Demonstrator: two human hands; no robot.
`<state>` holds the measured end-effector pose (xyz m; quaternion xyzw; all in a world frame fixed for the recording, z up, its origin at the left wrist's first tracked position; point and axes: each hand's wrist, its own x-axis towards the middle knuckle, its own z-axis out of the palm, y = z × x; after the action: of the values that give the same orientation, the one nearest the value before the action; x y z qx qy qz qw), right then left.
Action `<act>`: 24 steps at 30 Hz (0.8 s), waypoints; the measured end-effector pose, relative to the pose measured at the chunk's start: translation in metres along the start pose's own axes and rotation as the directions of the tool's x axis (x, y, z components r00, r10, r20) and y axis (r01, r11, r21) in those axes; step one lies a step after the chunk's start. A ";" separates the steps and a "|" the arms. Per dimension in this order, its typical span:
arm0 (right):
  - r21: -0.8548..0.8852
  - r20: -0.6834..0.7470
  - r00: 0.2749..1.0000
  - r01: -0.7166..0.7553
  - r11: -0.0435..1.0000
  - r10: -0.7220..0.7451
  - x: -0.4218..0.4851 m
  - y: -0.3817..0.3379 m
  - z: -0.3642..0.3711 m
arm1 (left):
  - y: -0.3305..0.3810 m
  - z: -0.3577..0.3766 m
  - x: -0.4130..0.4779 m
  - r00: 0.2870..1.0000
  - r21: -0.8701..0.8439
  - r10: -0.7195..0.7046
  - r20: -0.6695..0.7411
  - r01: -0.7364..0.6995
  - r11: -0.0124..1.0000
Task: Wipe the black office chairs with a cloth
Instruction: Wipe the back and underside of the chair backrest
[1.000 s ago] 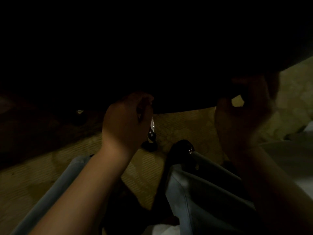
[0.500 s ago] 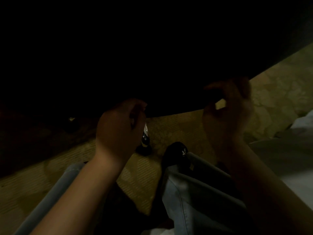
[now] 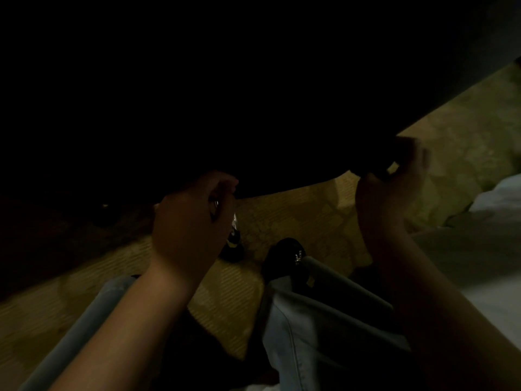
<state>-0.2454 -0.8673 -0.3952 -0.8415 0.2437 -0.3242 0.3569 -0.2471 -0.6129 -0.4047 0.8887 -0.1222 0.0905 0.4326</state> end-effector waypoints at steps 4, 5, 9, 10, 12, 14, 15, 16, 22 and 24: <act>0.135 0.247 0.910 -0.371 0.919 0.331 -0.004 -0.002 0.005 | -0.001 0.001 -0.001 1.000 -0.014 0.001 0.012 -0.001 1.000; 0.184 0.296 0.870 -0.456 0.871 0.393 -0.004 -0.001 0.005 | 0.000 0.001 -0.001 1.000 -0.023 -0.001 0.011 0.001 1.000; 0.245 0.267 0.846 -0.523 0.816 0.462 -0.005 -0.016 0.005 | 0.002 -0.003 0.000 1.000 -0.044 0.018 -0.006 -0.019 0.999; 0.261 0.231 0.870 -0.487 0.834 0.436 -0.006 -0.022 0.004 | 0.002 -0.004 0.000 1.000 -0.053 0.017 -0.009 -0.018 0.998; 0.296 0.155 0.929 -0.368 0.882 0.335 -0.009 -0.034 0.003 | 0.003 -0.006 0.000 1.000 -0.049 0.008 -0.013 -0.009 0.999; 0.314 0.066 0.976 -0.219 0.924 0.209 -0.014 -0.047 0.002 | 0.003 -0.009 0.000 1.000 -0.039 -0.003 -0.018 0.002 0.999; 0.300 0.009 0.989 -0.143 0.943 0.147 -0.017 -0.053 0.003 | 0.004 -0.011 0.000 1.000 -0.038 -0.007 -0.024 0.006 0.999; 0.278 -0.045 0.994 -0.079 0.957 0.095 -0.020 -0.060 0.005 | 0.004 -0.014 0.000 0.999 -0.037 -0.011 -0.035 0.009 0.999; 0.210 -0.096 0.982 0.179 0.961 -0.162 -0.050 -0.086 0.023 | 0.003 -0.032 0.000 0.997 0.024 -0.038 -0.065 0.039 0.999; 0.191 -0.031 0.962 0.272 0.943 -0.272 -0.062 -0.088 0.029 | 0.004 -0.037 0.000 0.996 0.029 -0.065 -0.054 0.066 0.997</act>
<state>-0.2502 -0.7593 -0.3669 -0.8277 0.0935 -0.3944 0.3881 -0.2505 -0.5860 -0.3796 0.8960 -0.0802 0.1016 0.4247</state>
